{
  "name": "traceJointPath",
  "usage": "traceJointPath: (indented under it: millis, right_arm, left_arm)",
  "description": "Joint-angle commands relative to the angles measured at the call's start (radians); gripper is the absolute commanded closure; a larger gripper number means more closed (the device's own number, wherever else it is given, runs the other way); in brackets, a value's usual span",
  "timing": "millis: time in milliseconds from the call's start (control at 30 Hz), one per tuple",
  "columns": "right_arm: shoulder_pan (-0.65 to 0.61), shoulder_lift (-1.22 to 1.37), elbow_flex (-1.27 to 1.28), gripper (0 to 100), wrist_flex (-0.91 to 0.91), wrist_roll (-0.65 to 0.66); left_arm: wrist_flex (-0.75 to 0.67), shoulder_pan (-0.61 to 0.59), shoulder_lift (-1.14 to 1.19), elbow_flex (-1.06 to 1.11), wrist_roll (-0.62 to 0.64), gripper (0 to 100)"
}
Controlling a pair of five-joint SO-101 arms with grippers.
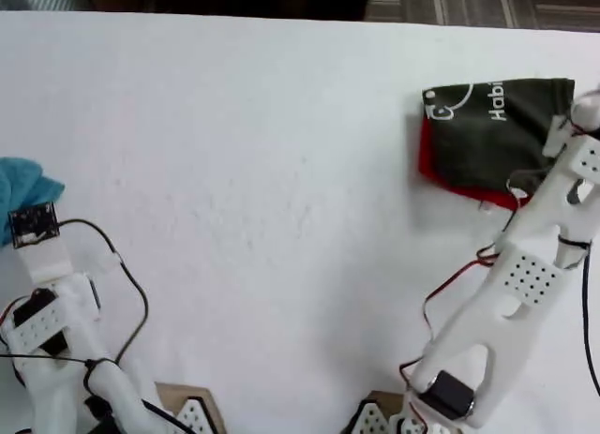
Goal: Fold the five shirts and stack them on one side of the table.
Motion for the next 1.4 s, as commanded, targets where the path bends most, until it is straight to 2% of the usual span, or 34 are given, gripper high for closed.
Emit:
traceJointPath:
  millis: [0,100,367,467,633,800,1000,1167,1367]
  right_arm:
    - [-0.085,-0.153,0.005,97.8,0.039,-0.002]
    - [-0.131,-0.188,0.124,97.9,0.038,-0.002]
    - [-0.229,-0.389,0.658,97.8,0.036,-0.003]
    - [-0.259,-0.42,0.778,97.8,0.025,-0.044]
    - [-0.259,-0.381,0.829,97.8,-0.087,-0.106]
    - [-0.289,-0.265,0.841,97.8,-0.186,-0.107]
    - [-0.354,-0.185,0.836,97.8,-0.214,-0.107]
    - [-0.358,-0.239,0.836,97.8,-0.197,-0.172]
    - [-0.358,-0.429,0.836,97.8,-0.16,-0.172]
  left_arm:
    - [-0.009,0.012,-0.023,-0.002,0.005,97]
    - [-0.009,0.012,-0.023,-0.002,0.003,97]
    - [-0.012,0.012,-0.023,-0.002,0.005,97]
    - [-0.012,0.012,-0.023,-0.002,0.005,97]
    - [-0.012,0.012,-0.023,-0.002,0.005,97]
    - [-0.012,0.012,-0.023,-0.002,0.005,97]
    - [-0.014,0.012,-0.023,-0.002,0.005,97]
    - [-0.014,0.012,-0.023,-0.002,0.005,97]
    - [-0.014,0.012,-0.023,-0.002,0.005,97]
